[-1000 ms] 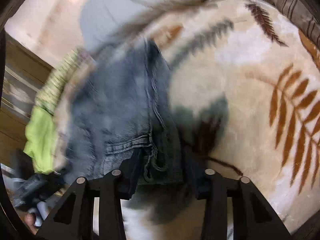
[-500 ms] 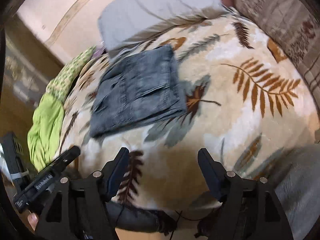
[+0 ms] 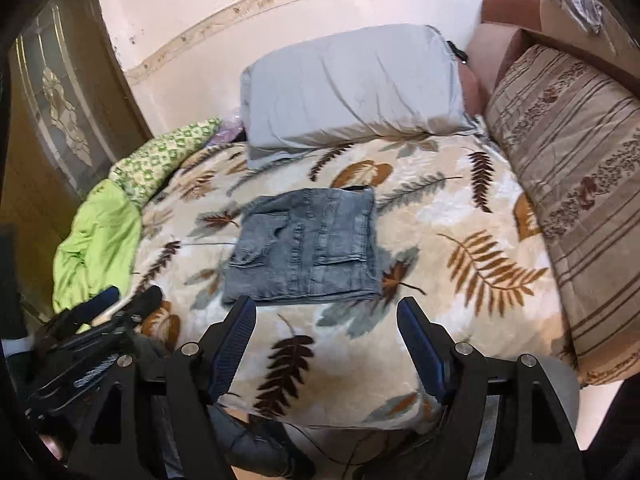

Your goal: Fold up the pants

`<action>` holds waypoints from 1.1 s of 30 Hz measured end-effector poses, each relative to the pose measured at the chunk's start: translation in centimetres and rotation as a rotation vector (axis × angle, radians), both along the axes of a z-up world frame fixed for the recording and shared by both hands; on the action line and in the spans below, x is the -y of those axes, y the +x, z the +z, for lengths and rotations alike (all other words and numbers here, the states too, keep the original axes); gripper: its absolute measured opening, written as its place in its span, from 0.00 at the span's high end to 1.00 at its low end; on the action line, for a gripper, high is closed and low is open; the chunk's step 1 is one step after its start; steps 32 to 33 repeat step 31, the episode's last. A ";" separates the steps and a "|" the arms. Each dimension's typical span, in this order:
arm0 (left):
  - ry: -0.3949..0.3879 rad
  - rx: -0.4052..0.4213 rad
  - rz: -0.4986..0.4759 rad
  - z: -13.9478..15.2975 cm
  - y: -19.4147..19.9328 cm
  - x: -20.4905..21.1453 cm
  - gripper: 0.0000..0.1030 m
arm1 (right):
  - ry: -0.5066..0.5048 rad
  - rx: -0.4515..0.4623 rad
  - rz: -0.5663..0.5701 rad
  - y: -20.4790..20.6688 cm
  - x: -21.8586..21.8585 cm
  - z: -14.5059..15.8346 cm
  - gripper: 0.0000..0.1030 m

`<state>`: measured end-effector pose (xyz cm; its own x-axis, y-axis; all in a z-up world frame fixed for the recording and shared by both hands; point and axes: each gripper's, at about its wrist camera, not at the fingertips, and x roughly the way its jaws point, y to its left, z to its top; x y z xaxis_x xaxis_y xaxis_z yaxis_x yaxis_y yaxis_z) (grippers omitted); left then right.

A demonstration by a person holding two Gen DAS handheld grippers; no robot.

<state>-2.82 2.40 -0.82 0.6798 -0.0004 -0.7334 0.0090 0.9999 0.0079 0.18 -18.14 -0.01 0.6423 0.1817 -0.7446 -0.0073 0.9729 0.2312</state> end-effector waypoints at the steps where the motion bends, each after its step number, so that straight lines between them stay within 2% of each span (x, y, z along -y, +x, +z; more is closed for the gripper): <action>1: 0.002 0.005 -0.001 0.2 -0.5 0.0 0.26 | 0.017 -0.001 0.001 0.0 0.1 0.1 0.28; 6: 0.020 0.023 0.008 0.9 -1.8 0.2 0.26 | 0.016 -0.020 0.013 0.1 -0.3 -0.6 0.28; 18: 0.026 0.009 -0.012 -0.1 0.5 -0.2 0.26 | 0.018 -0.062 0.029 0.6 -1.1 -2.6 0.28; 27: 0.014 -0.009 -0.040 -0.3 2.6 -0.2 0.25 | 0.010 -0.059 0.023 1.4 -1.0 -2.2 0.28; 29: -0.007 0.000 -0.087 -1.3 3.7 -0.1 0.22 | 0.003 -0.065 0.025 1.7 -1.1 -2.5 0.28; 31: 0.028 -0.085 -0.081 -3.4 5.7 0.0 0.26 | -0.002 -0.083 0.023 2.3 -1.3 -3.0 0.28; 33: 0.028 -0.085 -0.081 -3.4 5.7 0.0 0.26 | -0.002 -0.083 0.023 2.3 -1.3 -3.0 0.28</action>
